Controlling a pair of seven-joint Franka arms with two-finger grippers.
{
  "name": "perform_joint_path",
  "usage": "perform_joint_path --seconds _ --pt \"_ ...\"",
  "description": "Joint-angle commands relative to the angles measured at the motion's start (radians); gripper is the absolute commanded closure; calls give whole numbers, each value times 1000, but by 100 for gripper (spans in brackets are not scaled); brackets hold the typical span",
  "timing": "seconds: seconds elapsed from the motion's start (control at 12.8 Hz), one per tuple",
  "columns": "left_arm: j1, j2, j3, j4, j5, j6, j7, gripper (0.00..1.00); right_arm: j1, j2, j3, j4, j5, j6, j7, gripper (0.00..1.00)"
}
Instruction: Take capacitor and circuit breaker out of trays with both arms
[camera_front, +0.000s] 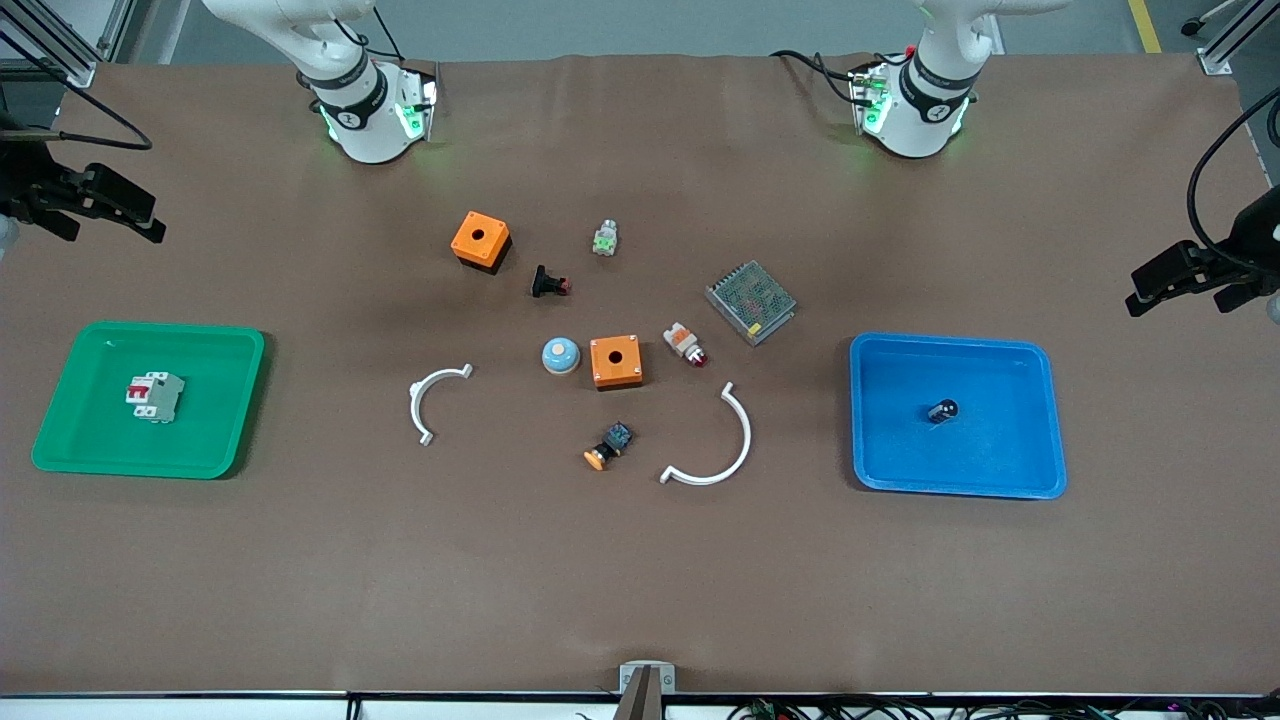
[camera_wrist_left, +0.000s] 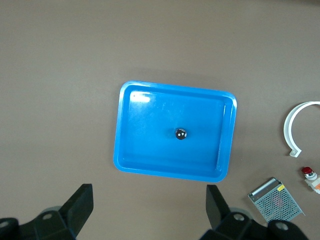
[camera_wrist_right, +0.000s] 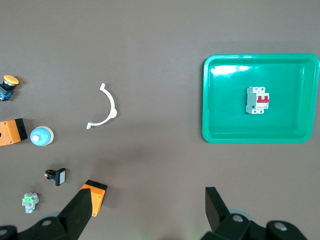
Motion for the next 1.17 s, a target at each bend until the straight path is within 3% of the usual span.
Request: perform_joint_path --seconds 0.0,0.62,0.86,1.09 --pt "-1 5 1 7 -4 2 0 1 1 -33 -1 -28 -12 6 10 0" --pt "-1 66 1 6 -13 -30 -26 1 -8 -34 -10 -48 -10 20 11 0" --pt "-15 118 -2 -56 -10 -15 -29 1 -7 -34 -9 -43 -10 25 13 0" --pt "-29 166 -2 -154 -5 127 -29 1 -7 -33 -7 -43 -8 26 13 0"
